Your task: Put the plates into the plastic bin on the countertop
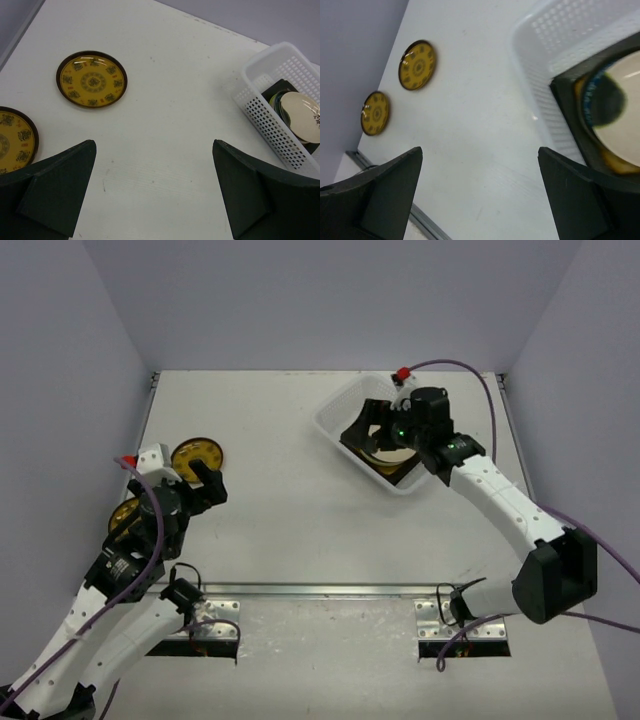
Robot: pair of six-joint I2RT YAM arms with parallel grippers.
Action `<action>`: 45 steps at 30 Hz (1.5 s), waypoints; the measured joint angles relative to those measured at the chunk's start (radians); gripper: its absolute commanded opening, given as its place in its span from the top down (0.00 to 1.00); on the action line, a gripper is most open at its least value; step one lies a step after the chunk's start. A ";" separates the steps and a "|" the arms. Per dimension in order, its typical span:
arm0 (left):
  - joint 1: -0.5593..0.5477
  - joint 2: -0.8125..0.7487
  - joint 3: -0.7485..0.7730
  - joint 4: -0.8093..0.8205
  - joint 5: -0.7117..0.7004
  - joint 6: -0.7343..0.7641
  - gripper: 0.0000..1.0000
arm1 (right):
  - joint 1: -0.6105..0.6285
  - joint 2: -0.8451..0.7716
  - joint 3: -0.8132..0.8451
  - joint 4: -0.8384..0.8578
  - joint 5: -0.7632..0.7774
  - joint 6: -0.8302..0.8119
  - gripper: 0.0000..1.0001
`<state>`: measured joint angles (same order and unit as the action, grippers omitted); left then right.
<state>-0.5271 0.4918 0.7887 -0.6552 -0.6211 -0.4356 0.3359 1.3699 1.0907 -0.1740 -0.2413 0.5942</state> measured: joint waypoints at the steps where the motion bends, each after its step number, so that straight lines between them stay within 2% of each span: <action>1: 0.004 0.009 0.000 0.000 0.002 0.001 0.00 | 0.074 0.006 0.010 0.002 0.009 -0.009 0.01; 4: 0.005 0.025 0.000 0.000 0.005 0.002 0.00 | 0.205 0.066 0.058 0.000 0.049 -0.026 0.01; 7: 0.005 0.024 0.000 0.000 0.008 0.002 0.00 | 0.225 0.098 0.057 0.016 0.091 -0.007 0.03; 11: 0.014 0.016 0.000 0.000 0.007 0.002 0.00 | 0.230 0.171 0.079 0.051 0.064 0.037 0.04; 20: 0.042 -0.030 0.000 0.000 -0.001 0.001 0.00 | 0.420 0.686 0.330 0.214 -0.147 0.181 0.02; 25: 0.044 -0.034 0.000 0.000 -0.002 0.002 0.00 | 0.479 0.947 0.533 0.242 -0.082 0.285 0.06; 28: 0.044 -0.035 0.000 0.000 0.000 0.002 0.00 | 0.508 1.032 0.614 0.288 -0.020 0.360 0.09; 33: 0.044 -0.060 -0.005 0.002 0.013 0.007 0.00 | 0.541 1.179 0.806 0.349 0.105 0.472 0.22; 39: 0.044 -0.108 -0.006 0.004 0.020 0.009 0.00 | 0.558 1.363 1.054 0.381 0.170 0.596 0.43; 42: 0.044 -0.137 -0.009 0.009 0.021 0.009 0.00 | 0.560 1.401 1.101 0.380 0.198 0.643 0.59; 44: 0.044 -0.165 -0.015 0.009 0.021 0.009 0.00 | 0.560 1.409 1.104 0.376 0.219 0.668 0.78; 45: 0.044 -0.177 -0.017 0.009 0.021 0.009 0.00 | 0.560 1.412 1.104 0.371 0.229 0.683 0.85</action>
<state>-0.4835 0.3152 0.7719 -0.6466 -0.5999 -0.4267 0.8963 2.7821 2.1944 0.1968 -0.0124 1.2774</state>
